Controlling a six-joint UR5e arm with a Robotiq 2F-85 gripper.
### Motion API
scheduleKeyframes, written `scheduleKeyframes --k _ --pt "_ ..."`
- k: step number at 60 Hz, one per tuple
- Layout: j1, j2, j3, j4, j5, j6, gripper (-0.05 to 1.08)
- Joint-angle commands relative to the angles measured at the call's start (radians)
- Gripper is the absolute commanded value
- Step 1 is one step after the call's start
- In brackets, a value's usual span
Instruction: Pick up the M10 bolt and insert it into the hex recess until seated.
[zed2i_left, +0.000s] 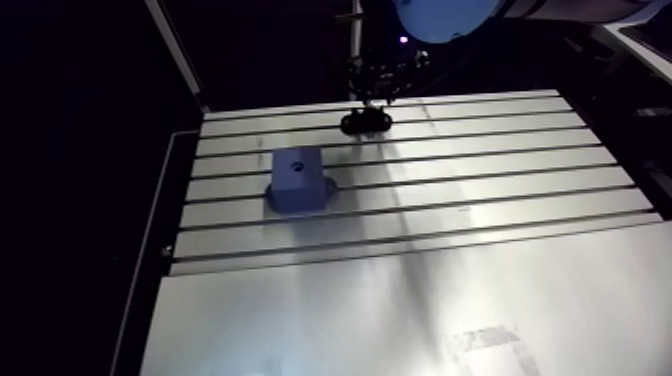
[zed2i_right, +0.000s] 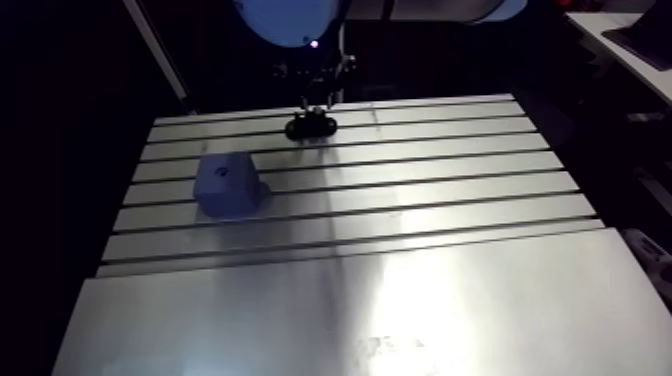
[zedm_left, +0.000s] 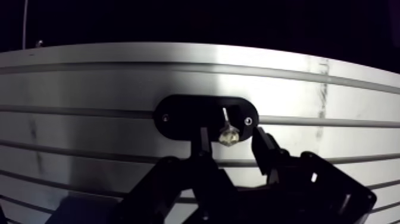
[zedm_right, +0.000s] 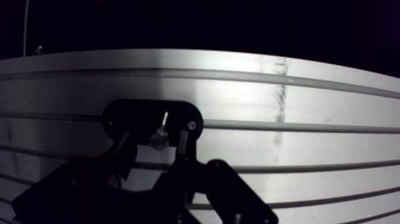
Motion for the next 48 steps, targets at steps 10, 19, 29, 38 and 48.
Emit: scheduleKeyframes --k 10,19,29,38,48 --pt "0.001 0.006 -0.004 0.001 -0.002 0.003 0.52" --pt "0.001 0.006 0.0 -0.001 -0.002 0.003 0.54" --pt "0.001 0.006 0.001 0.0 -0.002 0.003 0.54" --pt "0.0 0.006 0.002 0.001 -0.004 0.003 0.54" --pt "0.0 0.006 0.001 0.001 -0.005 0.003 0.56"
